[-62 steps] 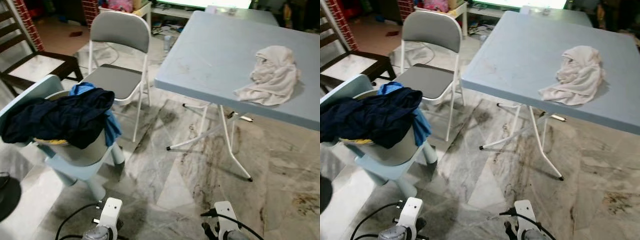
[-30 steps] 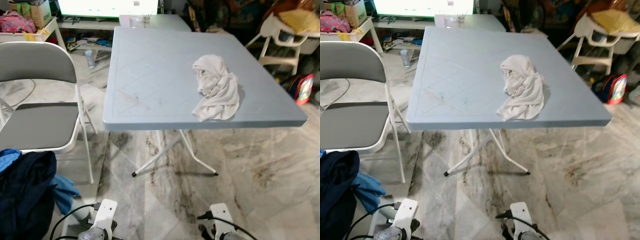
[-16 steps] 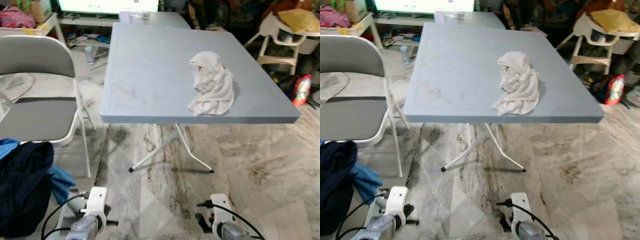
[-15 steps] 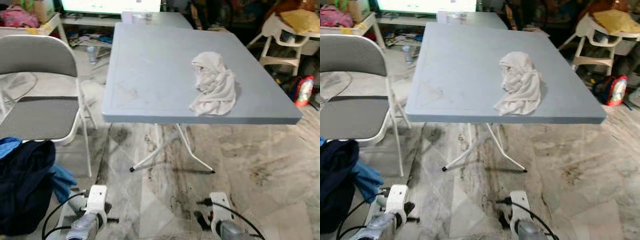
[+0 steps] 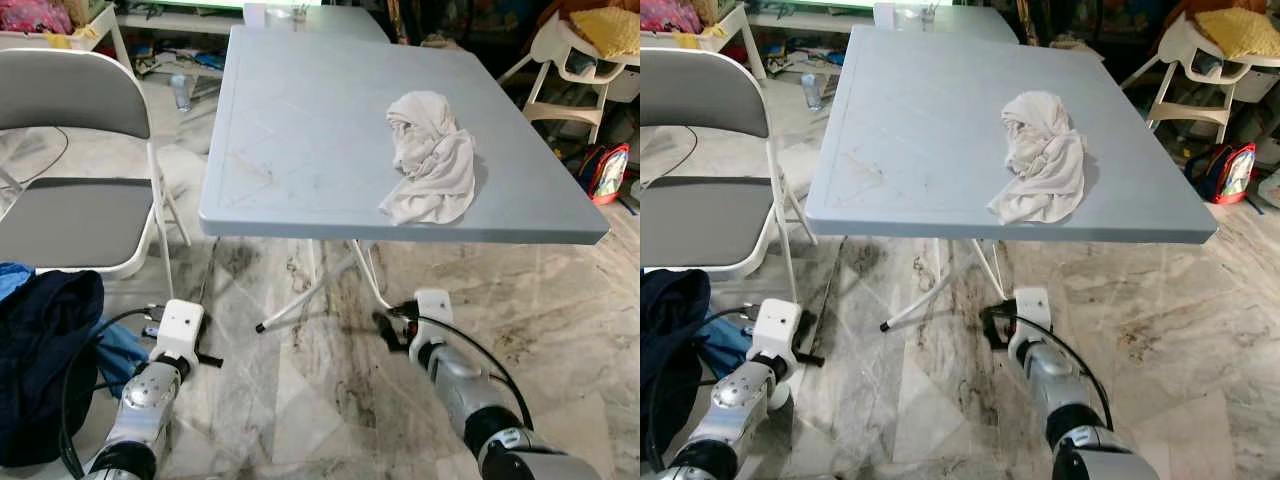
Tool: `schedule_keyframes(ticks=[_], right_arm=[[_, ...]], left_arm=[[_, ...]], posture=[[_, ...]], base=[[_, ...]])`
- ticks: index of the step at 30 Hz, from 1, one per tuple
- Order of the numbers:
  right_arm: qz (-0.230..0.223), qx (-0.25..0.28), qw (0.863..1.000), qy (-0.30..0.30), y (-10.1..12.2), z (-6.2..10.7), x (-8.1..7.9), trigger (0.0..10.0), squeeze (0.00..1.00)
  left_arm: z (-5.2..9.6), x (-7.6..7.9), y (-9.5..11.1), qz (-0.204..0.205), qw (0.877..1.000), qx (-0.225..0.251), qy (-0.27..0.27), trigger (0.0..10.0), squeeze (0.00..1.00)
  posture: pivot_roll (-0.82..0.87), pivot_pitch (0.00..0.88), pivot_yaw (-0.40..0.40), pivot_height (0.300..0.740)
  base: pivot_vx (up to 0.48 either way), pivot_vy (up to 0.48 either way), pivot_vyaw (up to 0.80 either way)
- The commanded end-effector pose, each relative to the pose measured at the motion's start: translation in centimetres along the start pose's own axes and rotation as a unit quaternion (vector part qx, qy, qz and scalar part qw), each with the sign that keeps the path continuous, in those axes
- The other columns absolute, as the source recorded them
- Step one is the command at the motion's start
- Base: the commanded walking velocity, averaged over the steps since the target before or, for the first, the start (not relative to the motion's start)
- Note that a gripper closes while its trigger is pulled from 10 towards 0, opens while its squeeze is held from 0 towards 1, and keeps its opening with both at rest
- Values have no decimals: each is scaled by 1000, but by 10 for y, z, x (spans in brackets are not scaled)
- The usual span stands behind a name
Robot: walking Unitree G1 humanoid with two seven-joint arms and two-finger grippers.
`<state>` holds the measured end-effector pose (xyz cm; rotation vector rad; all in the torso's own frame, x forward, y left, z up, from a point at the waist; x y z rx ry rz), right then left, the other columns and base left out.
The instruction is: Hang hanger
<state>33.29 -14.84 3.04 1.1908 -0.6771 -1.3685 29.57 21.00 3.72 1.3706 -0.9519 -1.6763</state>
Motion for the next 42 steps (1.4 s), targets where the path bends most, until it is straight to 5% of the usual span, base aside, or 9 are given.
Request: schedule_keyframes(ticks=[1,8,14,22,26,34,38,42], right_arm=[[15,25,1000,12,9,3,6,10000,0],[11,81,997,10,27,15,15,10000,0],[-30,145,988,-48,29,39,24,10000,0],[-57,134,985,-95,15,51,29,10000,0],[-57,116,987,-94,15,45,25,10000,0],[-65,122,987,-82,14,40,12,10000,0],[-69,144,985,-68,21,35,-3,10000,0],[-86,161,979,-92,19,37,0,10000,0]], left_arm=[[-2,-2,24,-28,998,60,17,10000,0],[19,-4,51,-5,988,123,90,10000,0],[41,-3,39,32,987,93,128,10000,0],[42,7,47,46,992,97,59,10000,0],[42,6,50,105,989,88,51,10000,0],[40,25,53,107,991,82,-24,10000,0],[34,19,53,90,992,76,-42,10000,0],[23,13,53,82,993,70,-48,10000,0]], posture=[[230,128,-119,740],[219,135,-102,740],[196,155,-113,740],[240,177,-134,740],[220,204,-144,740],[239,192,-108,740],[242,181,-60,740],[226,172,-5,740]], base=[[0,0,0],[0,0,0],[0,0,0],[0,0,0],[0,0,-600],[0,0,-771],[0,0,0],[0,0,0]])
Point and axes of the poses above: a point about 5 cm out from each wrist's last joint towards the gripper, its own z axis pointing back from the gripper into the wrist, its own y axis along the axis of the wrist's last joint, x = y × z, the point moved 1 cm from there along -z, pointing out of the wrist towards the gripper, and after that the axes turned 10 degrees about -z, right-handed, at the moved point
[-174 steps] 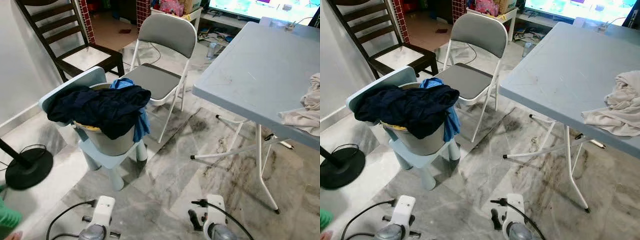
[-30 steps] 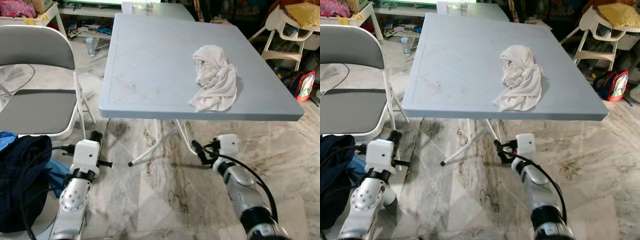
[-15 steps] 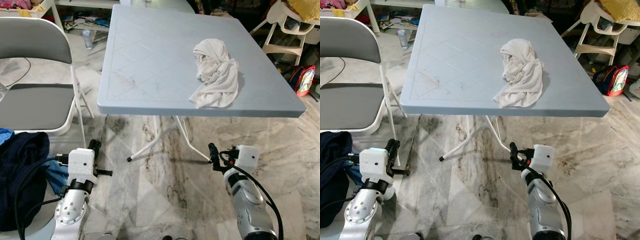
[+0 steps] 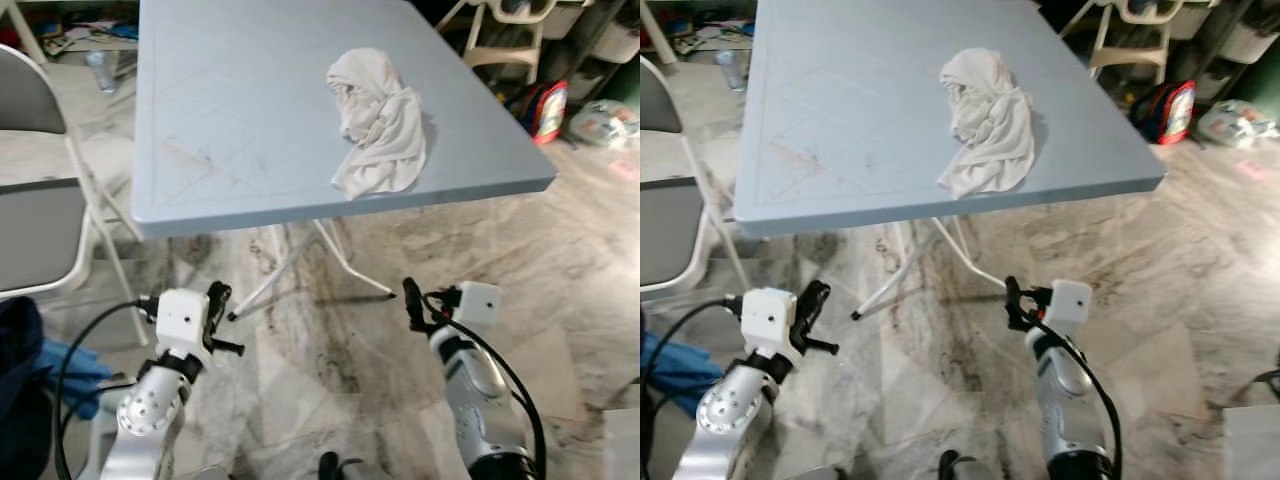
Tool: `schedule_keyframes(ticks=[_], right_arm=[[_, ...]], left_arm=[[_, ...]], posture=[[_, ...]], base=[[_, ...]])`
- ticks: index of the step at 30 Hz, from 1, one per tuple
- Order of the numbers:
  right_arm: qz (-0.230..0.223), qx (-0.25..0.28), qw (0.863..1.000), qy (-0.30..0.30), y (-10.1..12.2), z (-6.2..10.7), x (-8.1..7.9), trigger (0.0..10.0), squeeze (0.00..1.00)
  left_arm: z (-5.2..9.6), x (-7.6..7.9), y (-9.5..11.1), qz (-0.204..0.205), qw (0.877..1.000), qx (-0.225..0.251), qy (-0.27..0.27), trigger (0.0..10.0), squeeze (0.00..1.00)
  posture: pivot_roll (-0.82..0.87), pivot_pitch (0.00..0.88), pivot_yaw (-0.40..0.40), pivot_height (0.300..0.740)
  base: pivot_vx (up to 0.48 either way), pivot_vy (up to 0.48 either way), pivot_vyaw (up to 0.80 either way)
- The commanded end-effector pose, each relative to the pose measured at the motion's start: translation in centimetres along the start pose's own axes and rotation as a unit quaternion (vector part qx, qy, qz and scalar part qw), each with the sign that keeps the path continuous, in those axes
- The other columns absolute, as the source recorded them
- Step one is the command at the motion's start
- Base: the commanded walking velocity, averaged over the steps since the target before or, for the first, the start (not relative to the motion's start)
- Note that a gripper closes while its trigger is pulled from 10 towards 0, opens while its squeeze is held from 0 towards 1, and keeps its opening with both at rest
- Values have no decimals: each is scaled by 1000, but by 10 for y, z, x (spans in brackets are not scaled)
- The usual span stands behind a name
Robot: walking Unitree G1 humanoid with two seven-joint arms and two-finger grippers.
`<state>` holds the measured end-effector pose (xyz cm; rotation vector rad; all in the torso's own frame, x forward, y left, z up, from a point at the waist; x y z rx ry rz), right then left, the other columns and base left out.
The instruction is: Hang hanger
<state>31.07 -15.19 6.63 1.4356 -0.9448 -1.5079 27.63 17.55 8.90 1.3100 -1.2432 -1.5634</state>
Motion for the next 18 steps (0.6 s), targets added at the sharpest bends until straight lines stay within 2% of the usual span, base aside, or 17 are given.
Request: schedule_keyframes(ticks=[1,6,12,15,18], right_arm=[[-16,10,999,-44,-3,6,15,10000,0],[-18,25,997,-73,-3,14,24,10000,0],[-1,38,993,-112,-1,24,46,10000,0],[7,41,990,-136,-3,32,56,10000,0],[3,45,989,-142,-2,35,55,10000,0]], left_arm=[[-5,-1,-5,-1,1000,-17,-19,10000,0],[-19,3,0,-18,998,-10,-54,10000,0],[-39,15,4,-31,996,-4,-84,10000,0],[-40,22,-1,-40,995,-5,-95,10000,0],[-38,23,-3,-31,995,-11,-93,10000,0]], posture=[[215,168,16,740],[165,167,62,740],[111,168,89,740],[82,186,86,740],[66,194,74,740]], base=[[0,0,0],[0,0,0],[0,0,0],[0,0,0],[0,0,0]])
Point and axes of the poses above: a point about 5 cm out from each wrist's last joint towards the gripper, its own z axis pointing back from the gripper into the wrist, its own y axis along the axis of the wrist's last joint, x = y × z, the point moved 1 cm from there along -z, pointing out of the wrist towards the gripper, and after that the axes turned 10 degrees about -z, right-handed, at the moved point
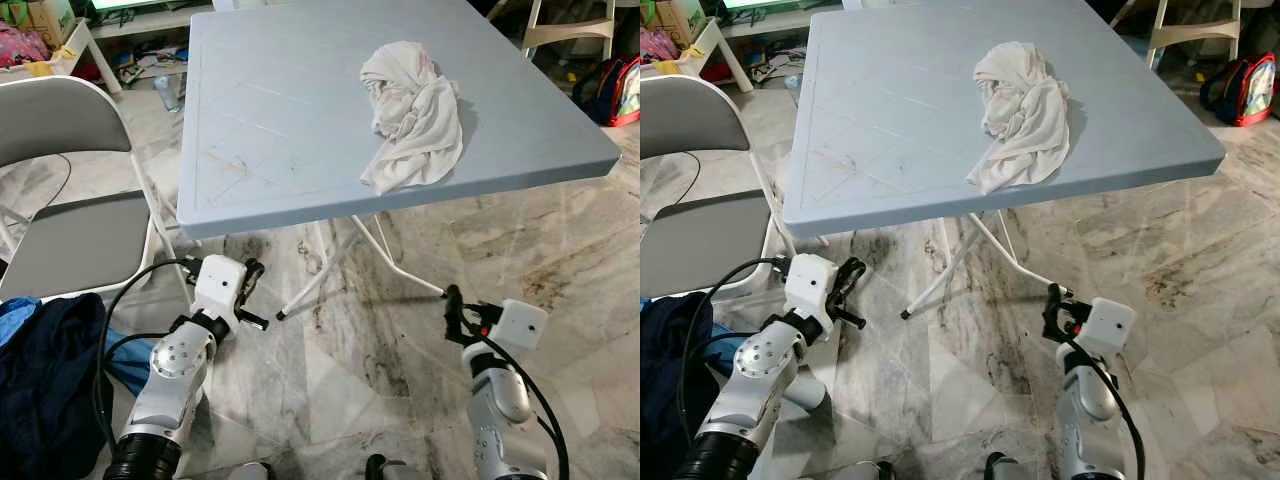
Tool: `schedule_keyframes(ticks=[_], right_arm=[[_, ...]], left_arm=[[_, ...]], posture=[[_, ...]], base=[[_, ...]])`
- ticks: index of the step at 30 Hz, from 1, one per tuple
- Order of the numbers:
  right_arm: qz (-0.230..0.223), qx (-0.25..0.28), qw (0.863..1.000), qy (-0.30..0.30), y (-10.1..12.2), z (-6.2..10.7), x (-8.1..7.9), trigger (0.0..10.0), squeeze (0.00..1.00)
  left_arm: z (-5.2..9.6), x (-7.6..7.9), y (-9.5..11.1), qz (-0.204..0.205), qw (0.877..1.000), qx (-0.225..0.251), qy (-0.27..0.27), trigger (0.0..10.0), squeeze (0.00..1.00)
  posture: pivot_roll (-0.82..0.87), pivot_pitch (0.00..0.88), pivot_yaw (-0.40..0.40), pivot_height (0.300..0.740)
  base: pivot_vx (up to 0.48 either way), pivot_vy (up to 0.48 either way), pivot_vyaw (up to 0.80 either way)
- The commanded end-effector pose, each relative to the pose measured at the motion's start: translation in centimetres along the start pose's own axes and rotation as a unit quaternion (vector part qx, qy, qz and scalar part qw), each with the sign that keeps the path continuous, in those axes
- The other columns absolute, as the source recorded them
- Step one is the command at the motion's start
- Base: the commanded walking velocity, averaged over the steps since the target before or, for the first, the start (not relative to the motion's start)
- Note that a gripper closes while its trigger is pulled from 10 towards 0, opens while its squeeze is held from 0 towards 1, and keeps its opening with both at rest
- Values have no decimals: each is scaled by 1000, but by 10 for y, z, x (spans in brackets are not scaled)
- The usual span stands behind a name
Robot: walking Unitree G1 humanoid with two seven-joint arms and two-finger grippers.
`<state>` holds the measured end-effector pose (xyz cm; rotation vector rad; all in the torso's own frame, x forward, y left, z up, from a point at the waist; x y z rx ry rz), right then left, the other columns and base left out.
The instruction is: Hang hanger
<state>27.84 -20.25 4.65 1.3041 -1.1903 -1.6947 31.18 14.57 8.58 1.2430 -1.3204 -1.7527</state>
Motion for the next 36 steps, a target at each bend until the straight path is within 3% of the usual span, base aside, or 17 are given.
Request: schedule_keyframes(ticks=[1,5,11,17,23,36], right_arm=[[-3,3,1000,-5,2,4,-2,10000,0],[5,-5,999,34,4,7,-20,10000,0],[37,-10,997,66,5,8,-24,10000,0],[42,-15,996,80,10,6,-31,10000,0],[42,-18,996,80,10,3,-33,10000,0],[24,-7,998,64,9,0,-34,10000,0]], left_arm=[[4,2,-5,9,1000,-11,-8,10000,0],[8,2,-7,30,999,-6,-15,10000,0],[15,4,-15,77,997,-14,17,10000,0],[17,22,-17,69,997,-12,-34,10000,0],[13,18,-15,79,997,-9,-20,10000,0],[0,14,-13,59,998,-18,-33,10000,0]], posture=[[63,203,68,740],[81,241,24,740],[81,235,-4,740],[77,228,-24,740],[92,181,-26,740],[84,110,21,740]], base=[[0,0,0],[0,0,-200],[45,0,-800],[343,0,-800],[384,0,-800],[283,0,-728]])
Point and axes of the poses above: a point about 5 cm out from each wrist's last joint towards the gripper, its own z axis pointing back from the gripper into the wrist, its own y axis along the axis of the wrist's last joint, x = y × z, the point moved 1 cm from there along -z, pointing out of the wrist towards the gripper, and after that the axes turned 10 degrees about -z, right-handed, at the moved point
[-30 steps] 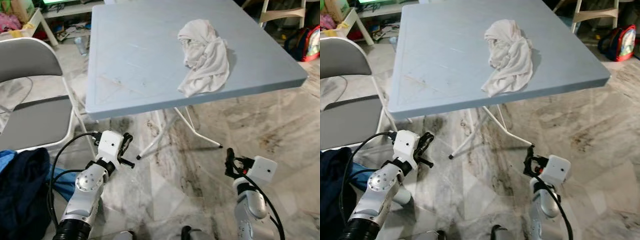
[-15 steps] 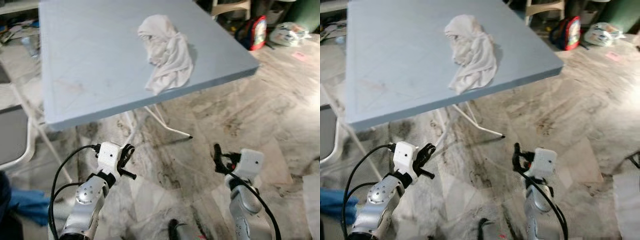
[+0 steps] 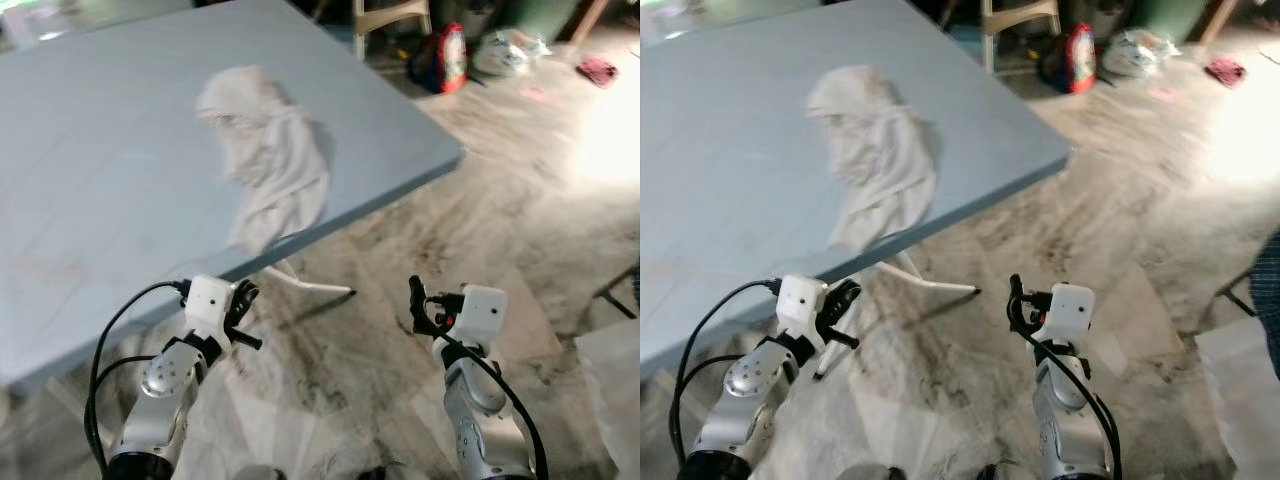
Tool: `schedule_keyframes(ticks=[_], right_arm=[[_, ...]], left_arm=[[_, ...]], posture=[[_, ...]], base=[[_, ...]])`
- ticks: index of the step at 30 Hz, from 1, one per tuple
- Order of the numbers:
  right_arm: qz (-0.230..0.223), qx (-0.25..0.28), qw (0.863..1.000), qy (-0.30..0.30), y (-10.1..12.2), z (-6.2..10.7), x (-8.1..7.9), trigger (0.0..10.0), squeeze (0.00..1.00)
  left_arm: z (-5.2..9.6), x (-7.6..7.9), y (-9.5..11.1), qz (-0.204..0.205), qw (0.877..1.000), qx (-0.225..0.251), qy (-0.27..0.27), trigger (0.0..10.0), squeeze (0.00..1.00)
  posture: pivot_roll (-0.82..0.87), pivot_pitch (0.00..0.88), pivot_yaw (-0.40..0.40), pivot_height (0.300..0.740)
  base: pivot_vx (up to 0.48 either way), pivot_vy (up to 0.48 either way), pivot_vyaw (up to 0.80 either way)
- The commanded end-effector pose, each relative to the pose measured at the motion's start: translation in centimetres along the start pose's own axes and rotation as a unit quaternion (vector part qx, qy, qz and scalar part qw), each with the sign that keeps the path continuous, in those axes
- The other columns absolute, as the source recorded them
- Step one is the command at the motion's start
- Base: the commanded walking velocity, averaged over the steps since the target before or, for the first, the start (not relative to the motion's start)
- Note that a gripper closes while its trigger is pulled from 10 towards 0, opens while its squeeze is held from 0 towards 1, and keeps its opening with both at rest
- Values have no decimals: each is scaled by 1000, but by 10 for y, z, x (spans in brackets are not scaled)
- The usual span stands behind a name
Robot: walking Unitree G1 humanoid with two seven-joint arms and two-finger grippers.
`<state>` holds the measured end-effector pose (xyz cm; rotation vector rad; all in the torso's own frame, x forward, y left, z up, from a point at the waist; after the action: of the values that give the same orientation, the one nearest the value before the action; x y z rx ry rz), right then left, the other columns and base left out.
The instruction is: Hang hanger
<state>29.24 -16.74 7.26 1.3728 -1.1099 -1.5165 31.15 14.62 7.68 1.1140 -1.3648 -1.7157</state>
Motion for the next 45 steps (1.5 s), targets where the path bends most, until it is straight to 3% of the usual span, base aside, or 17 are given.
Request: schedule_keyframes(ticks=[1,15,23,32,40,45], right_arm=[[-1,-4,1000,-21,-4,4,10,10000,0],[8,-24,999,-39,-8,7,24,10000,0],[23,-43,998,-35,-11,10,33,10000,0],[16,-60,997,-35,-18,13,28,10000,0],[18,-77,996,-45,-21,13,38,10000,0],[21,-91,995,-18,-25,12,24,10000,0]], left_arm=[[-2,12,-5,6,1000,-11,-15,10000,0],[-6,20,-19,23,999,-41,-2,10000,0],[-10,16,-20,71,996,-38,27,10000,0],[-9,16,-20,99,994,-30,17,10000,0],[-3,13,-26,88,995,-47,16,10000,0],[-3,22,-27,74,996,-50,-8,10000,0]], posture=[[83,107,23,740],[46,62,-41,740],[31,64,-46,740],[25,85,-49,740],[28,116,-51,740],[35,116,-47,740]], base=[[0,0,0],[0,0,0],[0,0,0],[147,0,0],[238,0,0],[0,0,0]])
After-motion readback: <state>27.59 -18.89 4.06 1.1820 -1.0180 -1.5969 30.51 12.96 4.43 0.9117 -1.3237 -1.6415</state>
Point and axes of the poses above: a point about 5 cm out from each wrist's last joint towards the gripper, its own z axis pointing back from the gripper into the wrist, its own y axis along the axis of the wrist's last joint, x = y × z, the point moved 1 cm from there along -z, pointing out of the wrist towards the gripper, and after that the axes turned 10 degrees about -z, right-handed, at the moved point
